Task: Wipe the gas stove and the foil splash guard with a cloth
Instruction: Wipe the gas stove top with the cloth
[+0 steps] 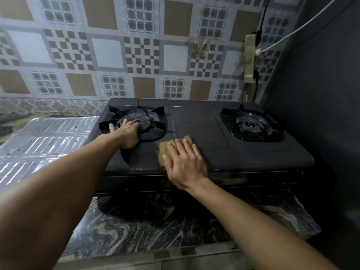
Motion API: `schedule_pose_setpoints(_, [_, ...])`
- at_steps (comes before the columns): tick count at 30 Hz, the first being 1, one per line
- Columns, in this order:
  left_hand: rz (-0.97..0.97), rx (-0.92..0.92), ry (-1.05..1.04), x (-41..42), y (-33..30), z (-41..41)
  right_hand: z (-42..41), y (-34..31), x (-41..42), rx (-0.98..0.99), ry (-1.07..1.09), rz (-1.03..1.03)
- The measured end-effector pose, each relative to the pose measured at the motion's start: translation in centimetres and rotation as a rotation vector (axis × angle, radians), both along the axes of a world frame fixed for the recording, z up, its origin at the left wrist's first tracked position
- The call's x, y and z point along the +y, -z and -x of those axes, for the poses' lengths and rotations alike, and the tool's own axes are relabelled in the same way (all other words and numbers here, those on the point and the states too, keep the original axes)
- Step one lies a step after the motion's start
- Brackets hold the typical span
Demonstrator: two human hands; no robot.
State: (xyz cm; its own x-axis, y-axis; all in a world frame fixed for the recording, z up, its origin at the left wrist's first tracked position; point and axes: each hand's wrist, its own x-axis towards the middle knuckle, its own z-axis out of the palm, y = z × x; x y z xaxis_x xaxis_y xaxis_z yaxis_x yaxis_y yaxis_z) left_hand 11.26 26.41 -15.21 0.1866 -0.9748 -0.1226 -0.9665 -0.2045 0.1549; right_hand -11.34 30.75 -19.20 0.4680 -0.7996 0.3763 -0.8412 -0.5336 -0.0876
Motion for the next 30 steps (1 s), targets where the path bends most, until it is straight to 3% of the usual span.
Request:
schedule_pose_setpoints(7, [0.456, -0.068, 0.101, 3.0, -1.5, -3.2, 2.8, -1.6, -2.0, 0.356, -0.242, -0.160])
schedule_pose_setpoints(11, [0.563, 0.000, -0.145, 6.7, -0.8, -7.5, 0.5, -1.7, -1.8, 0.429, -0.355, -0.148])
schedule_pose_setpoints(14, [0.524, 0.304, -0.502, 9.1, -0.2, -9.3, -3.3, -2.0, -0.8, 0.384, -0.425, -0.161])
schedule_pose_setpoints(17, [0.360, 0.929, -0.710, 10.7, 0.3, -9.9, -7.3, -1.7, 0.4, 0.364, -0.493, -0.110])
schedule_pose_setpoints(19, [0.279, 1.211, -0.764, 11.9, 0.4, -10.0, -9.6, -1.5, 0.7, 0.343, -0.532, -0.107])
schedule_pose_setpoints(26, [0.274, 1.733, -0.767, 15.6, 2.5, -11.0, -16.4, -1.9, 1.4, 0.309, -0.586, -0.222])
schedule_pose_setpoints(30, [0.374, 1.963, -0.739, 16.4, 2.8, -10.7, -19.3, -3.0, 1.6, 0.291, -0.616, -0.253])
